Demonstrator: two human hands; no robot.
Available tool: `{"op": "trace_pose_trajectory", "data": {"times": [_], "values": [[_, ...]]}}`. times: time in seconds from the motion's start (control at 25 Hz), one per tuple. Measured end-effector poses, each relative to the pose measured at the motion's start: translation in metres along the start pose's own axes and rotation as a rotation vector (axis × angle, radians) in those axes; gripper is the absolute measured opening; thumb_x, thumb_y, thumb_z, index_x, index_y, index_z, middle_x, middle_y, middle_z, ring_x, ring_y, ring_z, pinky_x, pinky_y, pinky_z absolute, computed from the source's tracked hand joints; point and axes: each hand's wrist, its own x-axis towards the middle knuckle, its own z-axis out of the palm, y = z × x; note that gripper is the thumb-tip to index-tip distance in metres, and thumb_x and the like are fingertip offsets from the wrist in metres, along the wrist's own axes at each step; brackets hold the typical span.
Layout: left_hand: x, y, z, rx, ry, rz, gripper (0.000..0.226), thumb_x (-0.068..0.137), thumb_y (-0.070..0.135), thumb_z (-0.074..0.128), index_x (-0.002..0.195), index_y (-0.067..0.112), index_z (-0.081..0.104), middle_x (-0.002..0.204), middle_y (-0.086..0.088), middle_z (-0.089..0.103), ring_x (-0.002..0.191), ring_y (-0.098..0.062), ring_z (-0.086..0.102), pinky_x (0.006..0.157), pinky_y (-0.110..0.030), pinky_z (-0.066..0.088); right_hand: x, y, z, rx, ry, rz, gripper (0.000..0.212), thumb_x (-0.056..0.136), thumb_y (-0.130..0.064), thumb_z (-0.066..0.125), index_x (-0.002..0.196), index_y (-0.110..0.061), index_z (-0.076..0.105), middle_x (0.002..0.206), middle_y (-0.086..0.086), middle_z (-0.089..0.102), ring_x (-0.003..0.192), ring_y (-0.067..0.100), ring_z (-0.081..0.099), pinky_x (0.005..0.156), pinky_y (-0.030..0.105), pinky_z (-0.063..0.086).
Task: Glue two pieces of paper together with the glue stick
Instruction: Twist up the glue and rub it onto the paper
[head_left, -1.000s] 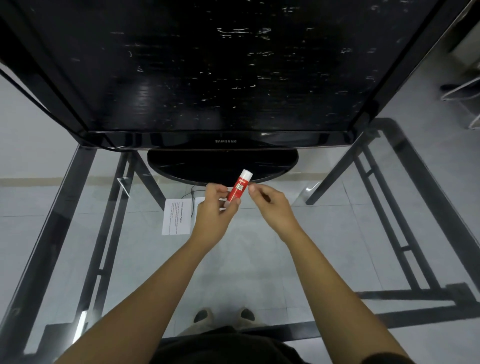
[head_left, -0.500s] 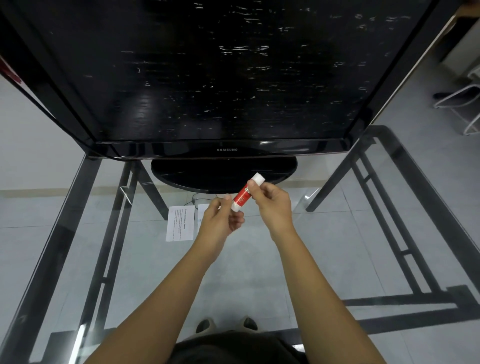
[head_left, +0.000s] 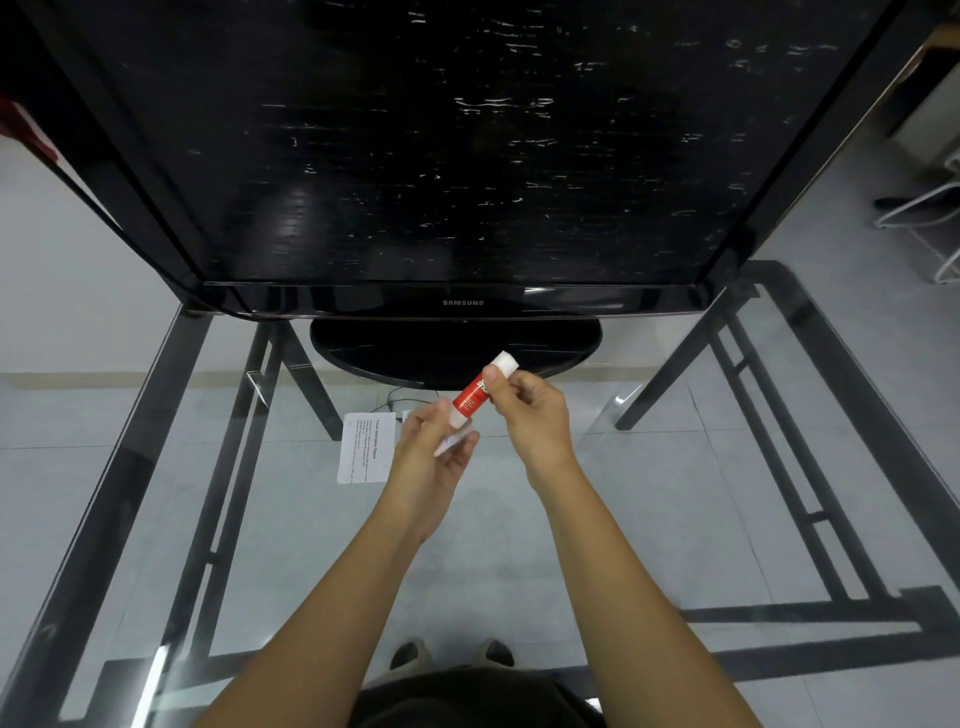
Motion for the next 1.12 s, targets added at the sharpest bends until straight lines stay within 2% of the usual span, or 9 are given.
{"op": "trace_pose_trajectory", "data": {"times": [0.12, 0.24, 0.4, 0.48, 0.6, 0.76, 0.88, 1.0, 1.12], "values": [[0.002, 0.0, -0.005, 0.054, -0.002, -0.053, 0.029, 0.089, 0.032, 0.057, 0.105, 0.008, 0.062, 0.071, -0.003, 0.065, 0.065, -0.008, 0.061, 0.064, -0.017, 0.053, 0.0, -0.003, 0.003, -0.007, -0.018, -0.003, 0.034, 0.082, -0.044, 0.064, 0.085, -0.01, 0.068, 0.088, 0.015, 0.069, 0.084, 0.018, 0.063, 0.074, 0.022, 0.047], [0.002, 0.001, -0.009, 0.02, -0.024, 0.06, 0.018, 0.076, 0.025, 0.067, 0.089, 0.012, 0.067, 0.084, 0.0, 0.07, 0.078, -0.009, 0.067, 0.072, -0.017, 0.053, 0.001, -0.007, 0.005, -0.01, -0.028, -0.012, 0.025, 0.081, -0.045, 0.065, 0.082, -0.02, 0.068, 0.086, 0.006, 0.07, 0.085, 0.014, 0.065, 0.072, 0.018, 0.049], [0.002, 0.001, -0.013, 0.092, -0.058, 0.167, 0.022, 0.07, 0.022, 0.071, 0.091, 0.02, 0.064, 0.097, 0.001, 0.069, 0.098, -0.013, 0.065, 0.083, -0.021, 0.051, 0.0, -0.008, 0.007, -0.022, -0.03, -0.025, 0.019, 0.081, -0.044, 0.065, 0.08, -0.026, 0.067, 0.078, -0.006, 0.068, 0.078, 0.005, 0.064, 0.064, 0.011, 0.048], [0.003, 0.002, -0.014, 0.086, -0.022, 0.088, 0.022, 0.077, 0.028, 0.068, 0.096, 0.018, 0.063, 0.095, -0.003, 0.069, 0.091, -0.013, 0.068, 0.077, -0.021, 0.053, -0.001, -0.008, 0.008, -0.022, -0.018, -0.03, 0.019, 0.081, -0.043, 0.066, 0.078, -0.025, 0.067, 0.074, -0.008, 0.066, 0.072, 0.003, 0.061, 0.06, 0.008, 0.047], [0.003, 0.005, -0.013, 0.148, 0.016, 0.022, 0.018, 0.087, 0.032, 0.058, 0.094, 0.016, 0.066, 0.081, -0.005, 0.069, 0.072, -0.011, 0.066, 0.069, -0.018, 0.054, 0.0, -0.008, 0.008, -0.043, -0.009, -0.017, 0.024, 0.081, -0.044, 0.065, 0.083, -0.02, 0.068, 0.078, -0.004, 0.067, 0.077, 0.006, 0.062, 0.066, 0.014, 0.046], [0.0, 0.005, -0.015, 0.249, -0.013, 0.143, 0.019, 0.076, 0.03, 0.068, 0.093, 0.021, 0.064, 0.111, -0.01, 0.065, 0.102, -0.02, 0.064, 0.09, -0.029, 0.049, 0.0, -0.009, 0.009, -0.059, -0.02, -0.004, 0.029, 0.083, -0.044, 0.063, 0.094, -0.018, 0.067, 0.086, -0.004, 0.068, 0.089, 0.009, 0.064, 0.069, 0.015, 0.044], [0.0, 0.006, -0.015, 0.356, 0.029, 0.181, 0.015, 0.077, 0.028, 0.07, 0.09, 0.031, 0.063, 0.115, -0.009, 0.061, 0.111, -0.025, 0.057, 0.098, -0.038, 0.044, 0.0, -0.009, 0.008, -0.059, -0.022, -0.003, 0.031, 0.083, -0.044, 0.063, 0.097, -0.016, 0.068, 0.087, -0.004, 0.068, 0.09, 0.01, 0.064, 0.07, 0.015, 0.044], [0.002, 0.007, -0.015, 0.126, 0.021, 0.051, 0.022, 0.082, 0.029, 0.065, 0.101, 0.017, 0.061, 0.101, -0.008, 0.068, 0.093, -0.019, 0.068, 0.085, -0.027, 0.053, 0.0, -0.01, 0.009, -0.057, -0.024, -0.008, 0.027, 0.082, -0.043, 0.064, 0.091, -0.018, 0.068, 0.083, -0.005, 0.068, 0.085, 0.007, 0.064, 0.067, 0.013, 0.043], [0.001, 0.007, -0.015, 0.157, 0.027, 0.048, 0.016, 0.087, 0.028, 0.059, 0.093, 0.016, 0.068, 0.086, -0.006, 0.071, 0.079, -0.014, 0.068, 0.072, -0.019, 0.054, 0.0, -0.01, 0.011, -0.067, -0.018, -0.011, 0.026, 0.081, -0.044, 0.065, 0.09, -0.019, 0.067, 0.084, -0.005, 0.068, 0.085, 0.007, 0.064, 0.067, 0.013, 0.043]]}}
